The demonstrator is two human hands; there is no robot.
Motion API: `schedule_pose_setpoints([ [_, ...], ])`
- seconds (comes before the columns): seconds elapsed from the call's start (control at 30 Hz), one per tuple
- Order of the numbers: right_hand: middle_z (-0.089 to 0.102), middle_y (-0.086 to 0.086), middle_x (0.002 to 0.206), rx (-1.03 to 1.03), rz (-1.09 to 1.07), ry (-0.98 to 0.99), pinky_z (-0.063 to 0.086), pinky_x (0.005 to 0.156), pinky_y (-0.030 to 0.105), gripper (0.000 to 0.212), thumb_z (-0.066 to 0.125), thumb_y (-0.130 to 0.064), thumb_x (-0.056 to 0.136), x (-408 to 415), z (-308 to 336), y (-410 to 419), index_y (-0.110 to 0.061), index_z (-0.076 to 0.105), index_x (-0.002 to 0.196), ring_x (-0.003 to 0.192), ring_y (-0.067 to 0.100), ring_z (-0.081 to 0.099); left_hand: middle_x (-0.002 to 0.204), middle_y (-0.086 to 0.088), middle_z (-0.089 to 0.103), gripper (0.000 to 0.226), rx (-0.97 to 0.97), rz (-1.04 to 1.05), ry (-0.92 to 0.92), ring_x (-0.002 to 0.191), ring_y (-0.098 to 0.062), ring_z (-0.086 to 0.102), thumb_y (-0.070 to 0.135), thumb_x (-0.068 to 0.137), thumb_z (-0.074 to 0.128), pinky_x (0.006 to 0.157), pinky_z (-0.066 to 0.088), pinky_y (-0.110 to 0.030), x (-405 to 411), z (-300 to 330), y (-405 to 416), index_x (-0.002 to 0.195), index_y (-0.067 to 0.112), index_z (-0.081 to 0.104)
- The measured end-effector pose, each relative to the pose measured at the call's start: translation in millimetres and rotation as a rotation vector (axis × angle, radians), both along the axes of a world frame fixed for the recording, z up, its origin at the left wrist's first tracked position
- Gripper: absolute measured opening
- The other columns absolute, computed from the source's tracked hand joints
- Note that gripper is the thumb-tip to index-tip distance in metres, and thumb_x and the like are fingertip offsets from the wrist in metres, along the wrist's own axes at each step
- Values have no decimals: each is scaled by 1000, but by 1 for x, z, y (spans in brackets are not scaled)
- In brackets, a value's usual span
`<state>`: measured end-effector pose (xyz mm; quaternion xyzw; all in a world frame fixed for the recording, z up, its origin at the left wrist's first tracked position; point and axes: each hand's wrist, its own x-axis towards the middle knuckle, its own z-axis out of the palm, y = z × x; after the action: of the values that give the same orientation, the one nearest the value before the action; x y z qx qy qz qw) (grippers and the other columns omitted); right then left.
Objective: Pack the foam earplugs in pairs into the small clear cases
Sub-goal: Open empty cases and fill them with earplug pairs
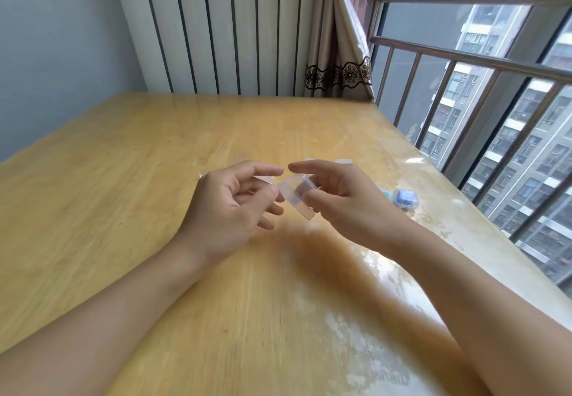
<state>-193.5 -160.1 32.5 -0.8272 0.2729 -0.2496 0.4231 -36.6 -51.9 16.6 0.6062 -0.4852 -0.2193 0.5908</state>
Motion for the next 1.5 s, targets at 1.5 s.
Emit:
schedule_pose_setpoints([
  [1.5,63,-14,124,-283,58,304,55,88,33,19,78,-22,75,-22,15,-22,-33,68,87,110,5,60,104,8,69,19,196,460,-457,80,-12,58,30,88,70,74,45,-24,54,4,2,106,26,70],
])
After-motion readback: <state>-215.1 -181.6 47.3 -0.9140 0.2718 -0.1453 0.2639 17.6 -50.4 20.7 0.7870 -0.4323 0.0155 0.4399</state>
